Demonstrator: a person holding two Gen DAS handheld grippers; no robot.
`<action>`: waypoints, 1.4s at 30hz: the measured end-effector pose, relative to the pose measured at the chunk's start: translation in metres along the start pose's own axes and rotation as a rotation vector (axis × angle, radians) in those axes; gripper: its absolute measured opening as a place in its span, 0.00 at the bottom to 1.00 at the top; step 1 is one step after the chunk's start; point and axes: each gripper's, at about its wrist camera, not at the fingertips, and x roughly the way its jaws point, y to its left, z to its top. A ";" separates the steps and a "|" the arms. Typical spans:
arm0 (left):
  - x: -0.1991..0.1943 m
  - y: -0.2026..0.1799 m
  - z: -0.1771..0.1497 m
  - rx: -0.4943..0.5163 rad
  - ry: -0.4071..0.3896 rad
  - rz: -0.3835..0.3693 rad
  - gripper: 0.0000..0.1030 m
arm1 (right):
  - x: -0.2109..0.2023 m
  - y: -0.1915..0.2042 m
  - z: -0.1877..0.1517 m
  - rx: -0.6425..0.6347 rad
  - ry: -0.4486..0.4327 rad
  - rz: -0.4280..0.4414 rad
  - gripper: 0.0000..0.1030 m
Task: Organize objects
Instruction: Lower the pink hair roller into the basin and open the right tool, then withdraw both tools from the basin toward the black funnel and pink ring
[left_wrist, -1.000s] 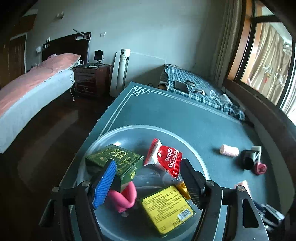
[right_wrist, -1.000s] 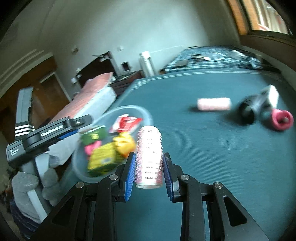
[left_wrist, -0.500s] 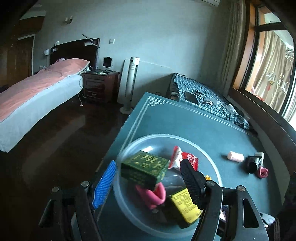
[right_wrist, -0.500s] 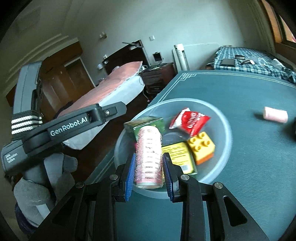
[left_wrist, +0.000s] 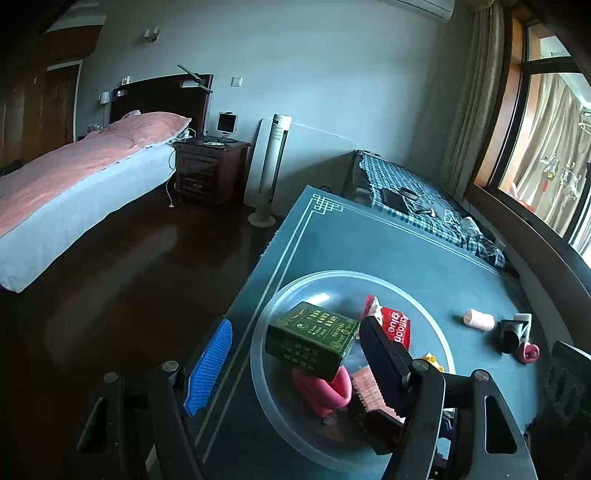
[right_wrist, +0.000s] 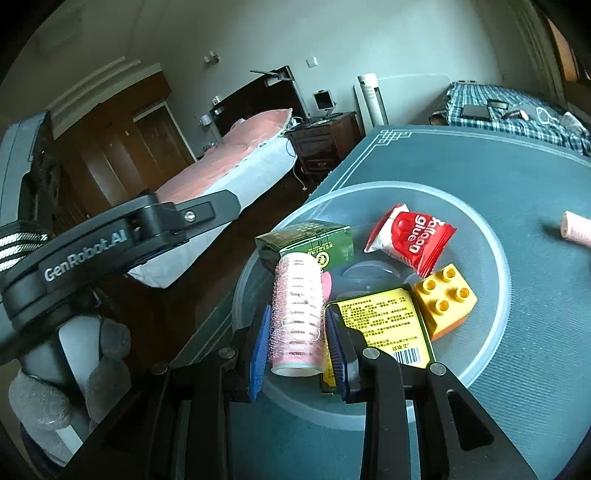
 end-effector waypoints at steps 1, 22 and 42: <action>0.001 0.000 0.000 -0.002 0.002 0.002 0.73 | 0.001 -0.001 0.000 0.005 0.002 0.004 0.34; 0.004 -0.023 -0.016 0.085 -0.027 0.099 0.81 | -0.024 -0.024 -0.011 0.055 -0.043 -0.020 0.37; 0.003 -0.051 -0.029 0.155 -0.048 0.163 0.96 | -0.052 -0.062 -0.023 0.155 -0.107 -0.097 0.51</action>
